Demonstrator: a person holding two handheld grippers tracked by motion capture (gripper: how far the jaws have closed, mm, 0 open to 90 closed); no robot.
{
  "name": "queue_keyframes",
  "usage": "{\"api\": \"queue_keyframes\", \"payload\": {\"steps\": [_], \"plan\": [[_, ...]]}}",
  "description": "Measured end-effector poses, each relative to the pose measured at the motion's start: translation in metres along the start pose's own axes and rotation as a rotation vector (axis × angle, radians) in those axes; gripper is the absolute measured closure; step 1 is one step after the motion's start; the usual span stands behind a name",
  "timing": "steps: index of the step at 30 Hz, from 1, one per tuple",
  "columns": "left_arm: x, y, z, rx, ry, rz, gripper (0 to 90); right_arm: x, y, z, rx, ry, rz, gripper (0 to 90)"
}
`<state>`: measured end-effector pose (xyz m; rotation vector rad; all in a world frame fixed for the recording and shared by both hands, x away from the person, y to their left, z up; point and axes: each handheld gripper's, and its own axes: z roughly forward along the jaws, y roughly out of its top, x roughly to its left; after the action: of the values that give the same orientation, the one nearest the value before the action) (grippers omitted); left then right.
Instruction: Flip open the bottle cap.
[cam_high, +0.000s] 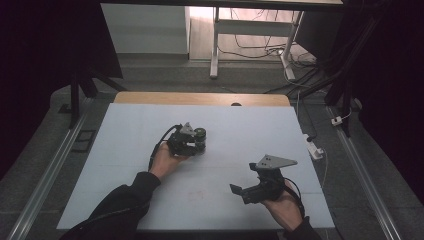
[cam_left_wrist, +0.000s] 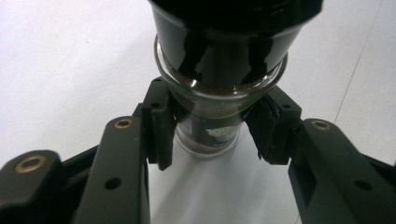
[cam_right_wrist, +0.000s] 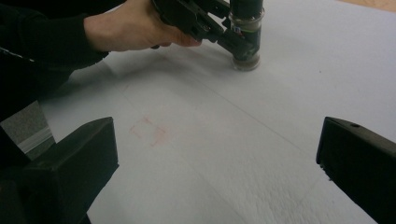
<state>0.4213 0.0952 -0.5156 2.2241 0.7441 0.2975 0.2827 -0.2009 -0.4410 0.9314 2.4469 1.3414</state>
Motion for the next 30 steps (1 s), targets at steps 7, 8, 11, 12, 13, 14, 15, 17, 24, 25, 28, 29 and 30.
{"api": "queue_keyframes", "payload": {"steps": [7, 8, 11, 12, 13, 14, 15, 17, 24, 25, 28, 29, 30], "plan": [[0.000, 0.000, 0.000, -0.003, 0.000, -0.001, 53.6, 0.001, 0.012, 0.016, 0.007, 0.017, -0.038, 0.0], [0.000, -0.001, 0.000, -0.003, -0.002, -0.001, 53.6, 0.000, 0.014, 0.018, 0.008, 0.018, -0.040, 0.0], [0.000, -0.001, 0.000, -0.003, -0.003, -0.001, 53.6, 0.000, 0.019, 0.024, 0.009, 0.021, -0.044, 0.0], [0.000, -0.001, 0.000, -0.003, -0.003, -0.002, 53.6, 0.000, 0.019, 0.024, 0.009, 0.021, -0.044, 0.0], [0.000, -0.001, 0.000, -0.003, -0.003, -0.001, 53.6, -0.001, 0.022, 0.028, 0.016, 0.023, -0.049, 0.0], [0.000, -0.001, 0.000, -0.002, -0.004, -0.002, 53.6, -0.001, 0.024, 0.031, 0.021, 0.022, -0.051, 0.0], [0.001, -0.001, 0.000, -0.002, -0.004, -0.002, 53.6, -0.001, 0.024, 0.031, 0.021, 0.022, -0.051, 0.0], [0.001, -0.001, 0.000, -0.002, -0.004, -0.002, 53.6, -0.003, 0.027, 0.036, 0.031, 0.019, -0.050, 0.0], [0.001, -0.001, 0.000, -0.002, -0.006, -0.002, 53.6, -0.010, 0.035, 0.052, 0.049, 0.004, -0.061, 0.0], [0.001, -0.001, 0.000, -0.003, -0.006, -0.002, 53.6, -0.011, 0.037, 0.056, 0.056, -0.006, -0.065, 0.0], [0.001, -0.001, 0.000, -0.002, -0.007, -0.001, 53.6, -0.014, 0.041, 0.063, 0.060, -0.023, -0.064, 0.0], [0.001, -0.001, 0.000, -0.002, -0.007, -0.001, 53.6, -0.014, 0.041, 0.063, 0.060, -0.023, -0.064, 0.0], [0.001, -0.001, 0.000, -0.001, -0.007, -0.001, 53.6, -0.015, 0.042, 0.065, 0.062, -0.025, -0.058, 0.0]]}}
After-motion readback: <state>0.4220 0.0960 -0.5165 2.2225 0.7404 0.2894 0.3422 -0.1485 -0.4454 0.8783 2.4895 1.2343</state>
